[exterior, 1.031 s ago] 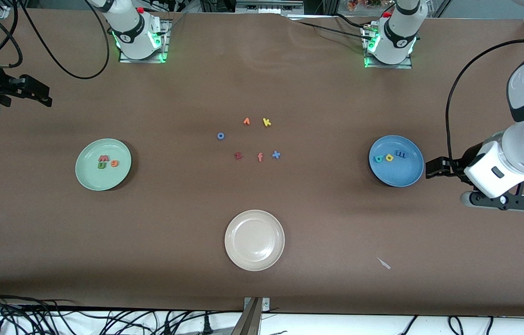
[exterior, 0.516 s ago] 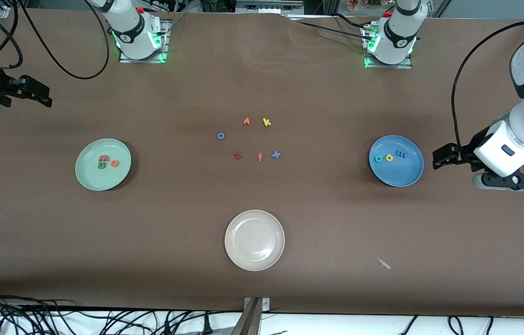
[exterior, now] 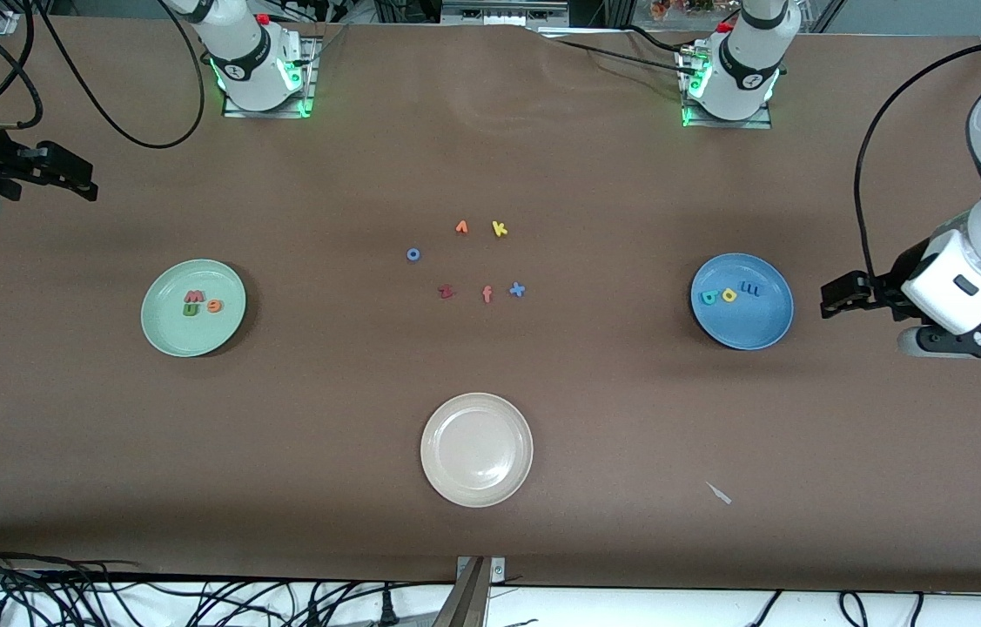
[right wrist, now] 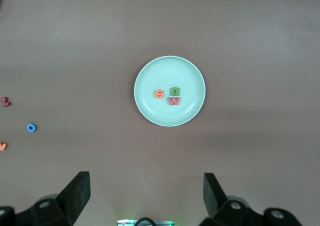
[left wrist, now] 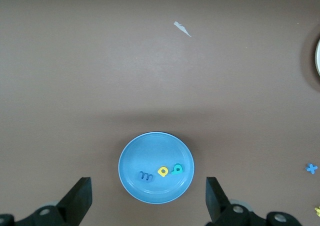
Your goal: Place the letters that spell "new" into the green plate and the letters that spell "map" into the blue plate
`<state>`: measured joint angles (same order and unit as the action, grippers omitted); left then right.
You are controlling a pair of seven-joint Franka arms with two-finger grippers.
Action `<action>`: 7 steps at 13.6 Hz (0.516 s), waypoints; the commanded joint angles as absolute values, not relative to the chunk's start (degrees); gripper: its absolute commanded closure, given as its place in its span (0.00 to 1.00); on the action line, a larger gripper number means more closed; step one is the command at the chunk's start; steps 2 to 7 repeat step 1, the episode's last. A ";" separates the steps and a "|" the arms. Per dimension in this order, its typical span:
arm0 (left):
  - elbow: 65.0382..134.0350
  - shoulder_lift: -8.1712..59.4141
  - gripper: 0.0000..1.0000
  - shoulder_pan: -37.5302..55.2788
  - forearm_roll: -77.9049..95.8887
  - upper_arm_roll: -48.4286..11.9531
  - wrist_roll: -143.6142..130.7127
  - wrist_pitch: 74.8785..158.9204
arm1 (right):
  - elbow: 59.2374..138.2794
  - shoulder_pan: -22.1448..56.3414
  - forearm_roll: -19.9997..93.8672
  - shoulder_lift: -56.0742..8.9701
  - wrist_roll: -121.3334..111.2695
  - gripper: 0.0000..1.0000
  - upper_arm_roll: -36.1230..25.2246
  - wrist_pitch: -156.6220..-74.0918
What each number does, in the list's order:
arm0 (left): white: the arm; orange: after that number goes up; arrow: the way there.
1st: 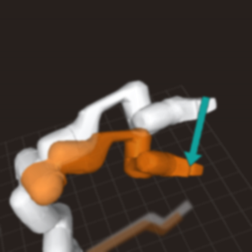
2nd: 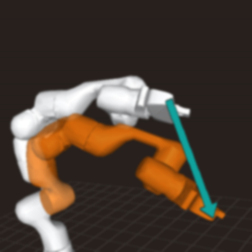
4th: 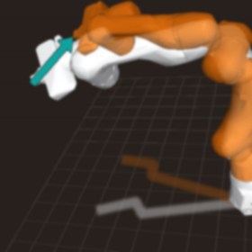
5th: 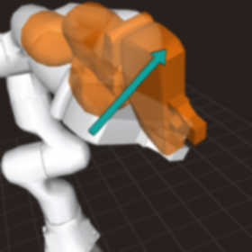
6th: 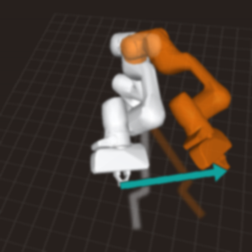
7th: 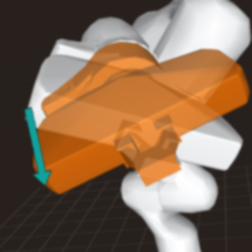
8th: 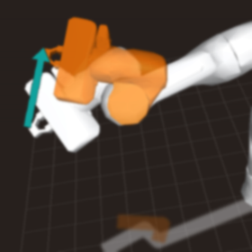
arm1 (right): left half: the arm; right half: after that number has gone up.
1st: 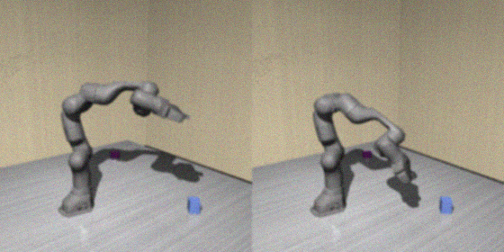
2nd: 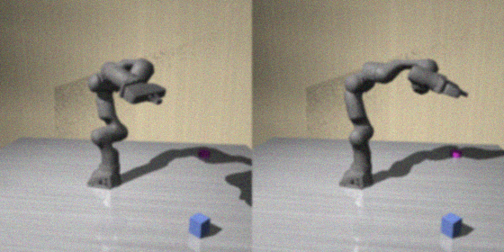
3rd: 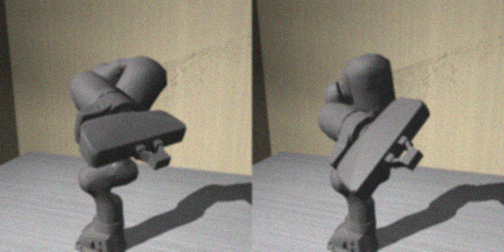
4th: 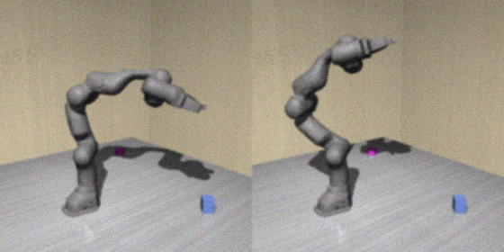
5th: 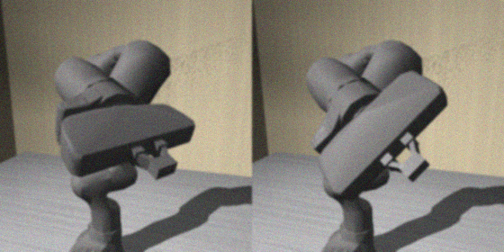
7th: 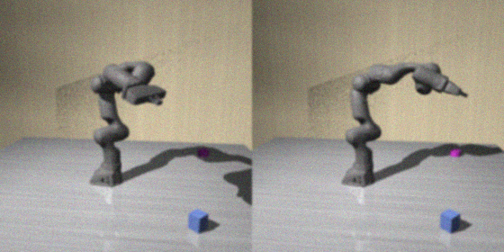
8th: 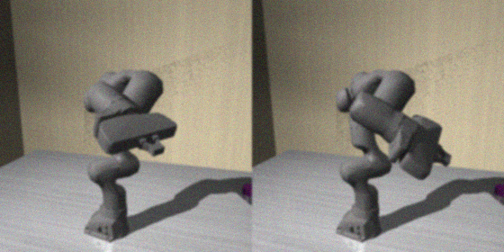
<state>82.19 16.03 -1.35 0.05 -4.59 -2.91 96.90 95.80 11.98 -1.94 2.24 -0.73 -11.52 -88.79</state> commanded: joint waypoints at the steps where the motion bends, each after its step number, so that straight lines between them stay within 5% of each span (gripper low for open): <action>1: 83.14 14.68 0.00 -1.76 1.23 -4.57 -1.49 97.38 | 94.13 11.25 -1.14 1.49 -0.62 0.00 -11.16 -87.89; 7: 83.14 14.68 0.00 -1.76 1.23 -4.57 -1.49 97.38 | 94.13 11.25 -1.14 1.49 -0.62 0.00 -11.16 -87.89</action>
